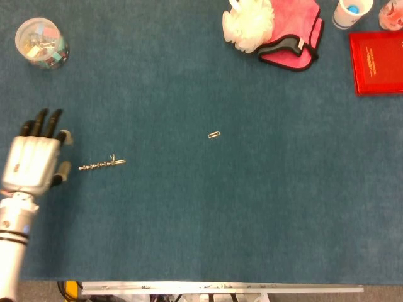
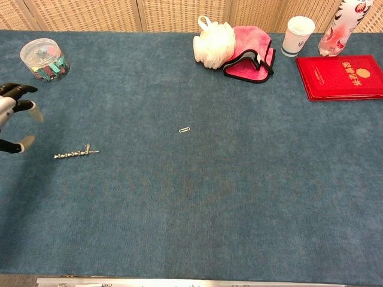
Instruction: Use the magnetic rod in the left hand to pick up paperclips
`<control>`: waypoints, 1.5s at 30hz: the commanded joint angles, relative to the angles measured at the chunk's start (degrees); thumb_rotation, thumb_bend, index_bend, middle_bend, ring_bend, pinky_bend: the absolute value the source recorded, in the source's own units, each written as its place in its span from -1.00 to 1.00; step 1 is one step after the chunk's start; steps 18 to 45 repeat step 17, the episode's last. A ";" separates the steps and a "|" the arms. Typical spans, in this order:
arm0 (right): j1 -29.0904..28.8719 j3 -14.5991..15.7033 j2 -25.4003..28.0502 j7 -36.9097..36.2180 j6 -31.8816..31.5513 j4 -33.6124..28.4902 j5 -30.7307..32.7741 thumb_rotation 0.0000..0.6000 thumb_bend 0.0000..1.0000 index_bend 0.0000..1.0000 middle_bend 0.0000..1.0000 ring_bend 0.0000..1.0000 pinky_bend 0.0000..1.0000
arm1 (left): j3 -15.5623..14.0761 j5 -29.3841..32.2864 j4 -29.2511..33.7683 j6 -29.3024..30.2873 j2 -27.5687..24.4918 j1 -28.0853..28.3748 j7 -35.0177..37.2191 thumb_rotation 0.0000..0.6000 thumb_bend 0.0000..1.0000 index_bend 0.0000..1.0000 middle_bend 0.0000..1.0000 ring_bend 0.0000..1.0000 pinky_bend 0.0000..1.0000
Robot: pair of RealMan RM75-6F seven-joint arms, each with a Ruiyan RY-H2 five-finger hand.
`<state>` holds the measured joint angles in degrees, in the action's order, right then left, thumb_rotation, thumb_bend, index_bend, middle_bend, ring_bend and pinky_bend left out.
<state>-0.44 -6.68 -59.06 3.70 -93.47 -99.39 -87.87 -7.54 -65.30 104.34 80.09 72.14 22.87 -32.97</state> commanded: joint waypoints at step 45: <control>-1.70 -0.50 -2.58 2.10 3.92 3.19 3.57 1.00 -0.60 -0.57 -0.63 -0.77 -0.34 | 2.03 -4.24 -1.18 5.19 -10.03 -8.99 10.81 1.00 -0.29 -0.32 -0.81 -0.94 -0.67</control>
